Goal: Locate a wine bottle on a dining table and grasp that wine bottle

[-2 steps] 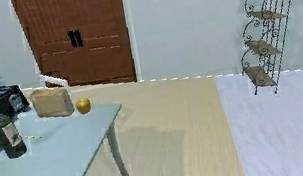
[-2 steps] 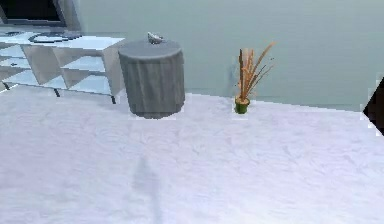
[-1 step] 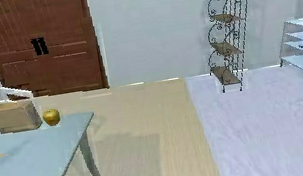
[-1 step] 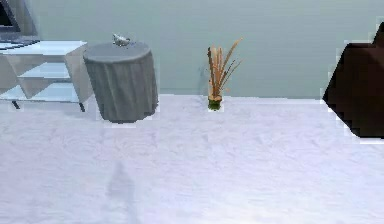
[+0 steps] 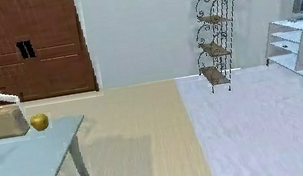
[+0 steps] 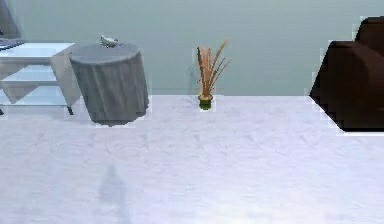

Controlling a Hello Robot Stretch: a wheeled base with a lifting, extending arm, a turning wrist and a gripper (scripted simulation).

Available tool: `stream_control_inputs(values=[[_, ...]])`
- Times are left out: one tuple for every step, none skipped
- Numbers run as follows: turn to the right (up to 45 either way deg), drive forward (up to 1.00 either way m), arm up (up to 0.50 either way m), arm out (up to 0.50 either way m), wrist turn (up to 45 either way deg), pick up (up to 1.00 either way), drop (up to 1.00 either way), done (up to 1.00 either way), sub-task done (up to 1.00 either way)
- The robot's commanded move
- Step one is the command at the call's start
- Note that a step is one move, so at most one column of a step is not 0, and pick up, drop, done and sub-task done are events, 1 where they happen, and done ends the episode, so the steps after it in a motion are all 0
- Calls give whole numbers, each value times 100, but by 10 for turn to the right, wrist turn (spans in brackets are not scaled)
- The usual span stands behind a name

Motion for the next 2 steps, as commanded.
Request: stream_control_inputs(values=[[0, 45, 0, 0, 0, 0, 0, 0, 0], [-450, 0, 0, 0, 0, 0, 0, 0, 0]])
